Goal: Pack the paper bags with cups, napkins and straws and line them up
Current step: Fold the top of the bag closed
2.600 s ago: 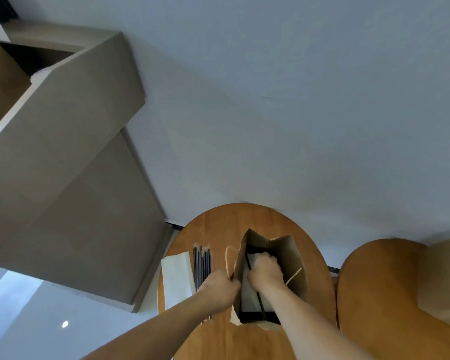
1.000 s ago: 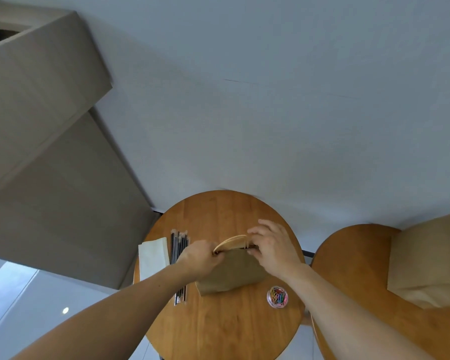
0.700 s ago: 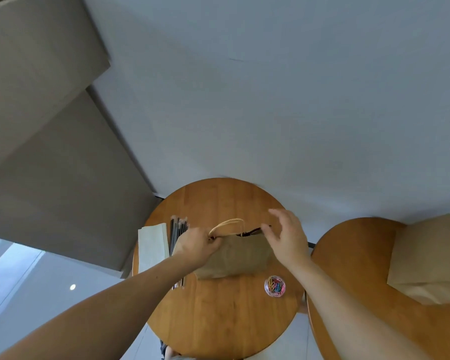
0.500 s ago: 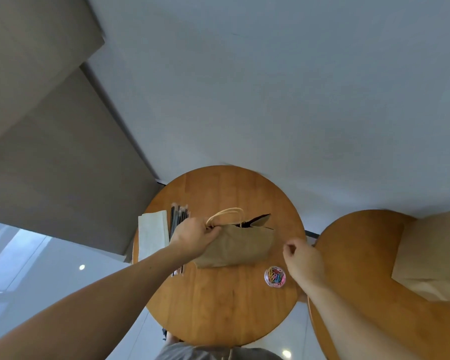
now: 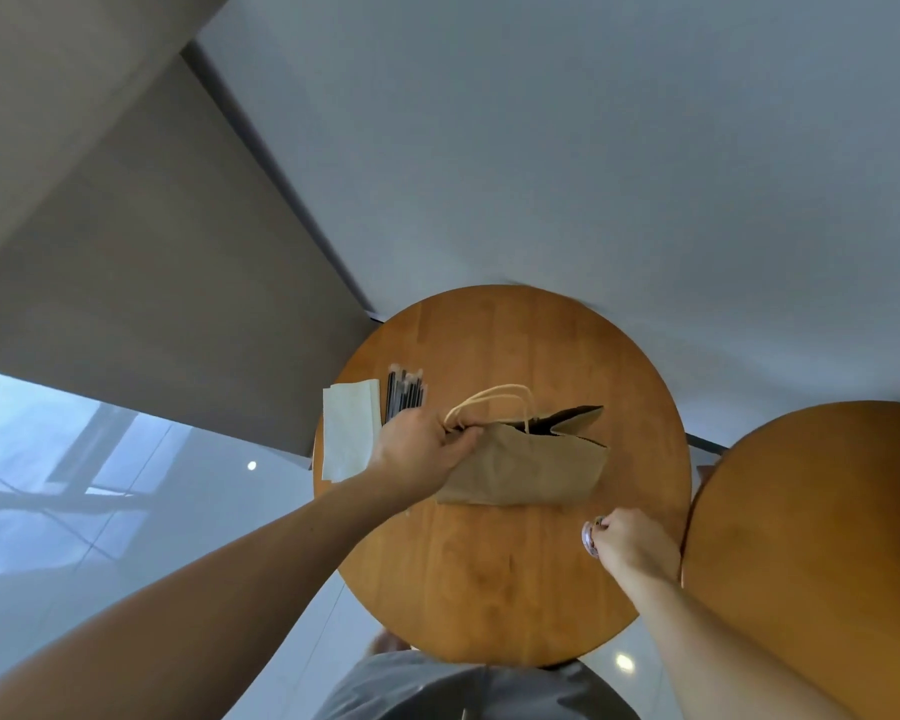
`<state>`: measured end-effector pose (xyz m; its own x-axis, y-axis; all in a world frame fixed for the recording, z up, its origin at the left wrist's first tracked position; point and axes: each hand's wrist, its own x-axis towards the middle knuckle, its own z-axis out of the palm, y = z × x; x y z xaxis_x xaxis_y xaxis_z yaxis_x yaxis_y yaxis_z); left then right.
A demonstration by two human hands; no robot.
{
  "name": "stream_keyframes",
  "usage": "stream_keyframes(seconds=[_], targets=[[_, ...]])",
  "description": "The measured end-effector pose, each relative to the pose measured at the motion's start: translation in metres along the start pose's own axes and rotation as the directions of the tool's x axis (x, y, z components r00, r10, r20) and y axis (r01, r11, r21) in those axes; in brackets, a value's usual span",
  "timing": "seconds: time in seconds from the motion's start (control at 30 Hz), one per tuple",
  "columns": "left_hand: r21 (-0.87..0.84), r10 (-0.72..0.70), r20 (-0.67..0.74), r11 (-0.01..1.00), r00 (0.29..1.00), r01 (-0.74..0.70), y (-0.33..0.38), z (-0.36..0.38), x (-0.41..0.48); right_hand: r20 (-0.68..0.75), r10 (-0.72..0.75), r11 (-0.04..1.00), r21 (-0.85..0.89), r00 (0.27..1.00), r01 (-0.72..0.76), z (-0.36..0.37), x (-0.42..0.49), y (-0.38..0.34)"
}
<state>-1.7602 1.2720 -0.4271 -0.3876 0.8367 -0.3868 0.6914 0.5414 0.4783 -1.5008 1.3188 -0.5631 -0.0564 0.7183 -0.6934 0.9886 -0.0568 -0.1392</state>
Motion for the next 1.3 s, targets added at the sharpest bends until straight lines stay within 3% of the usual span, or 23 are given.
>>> stream_keyframes(seconds=[0.33,0.5,0.67,0.97,1.23,1.3], targets=[[-0.044,-0.003,-0.008,0.999,1.000,0.003,0.002,0.000,-0.003,-0.020,0.072,0.995,0.077,0.997,-0.071,0.004,-0.003,0.000],[-0.038,-0.003,0.006,0.999,1.000,0.003,0.003,0.000,-0.002,-0.044,0.072,0.958,0.282,0.996,-0.057,0.003,-0.010,0.005],[-0.029,-0.012,0.016,1.000,1.000,0.012,0.004,-0.001,-0.001,-0.102,0.076,0.830,0.557,0.992,-0.006,0.006,-0.020,0.011],[-0.048,-0.030,0.060,0.998,0.998,0.033,0.001,-0.002,-0.002,-0.122,0.050,0.691,0.720,0.991,0.054,0.007,-0.033,0.025],[0.023,-0.006,0.054,1.000,0.999,0.005,0.000,-0.003,0.003,-0.104,-0.141,0.451,0.879,0.985,0.157,-0.029,-0.066,0.003],[0.051,0.007,0.062,0.999,0.998,-0.010,-0.001,-0.003,0.004,-0.126,-0.208,0.433,0.877,0.970,0.207,-0.042,-0.079,-0.015]])
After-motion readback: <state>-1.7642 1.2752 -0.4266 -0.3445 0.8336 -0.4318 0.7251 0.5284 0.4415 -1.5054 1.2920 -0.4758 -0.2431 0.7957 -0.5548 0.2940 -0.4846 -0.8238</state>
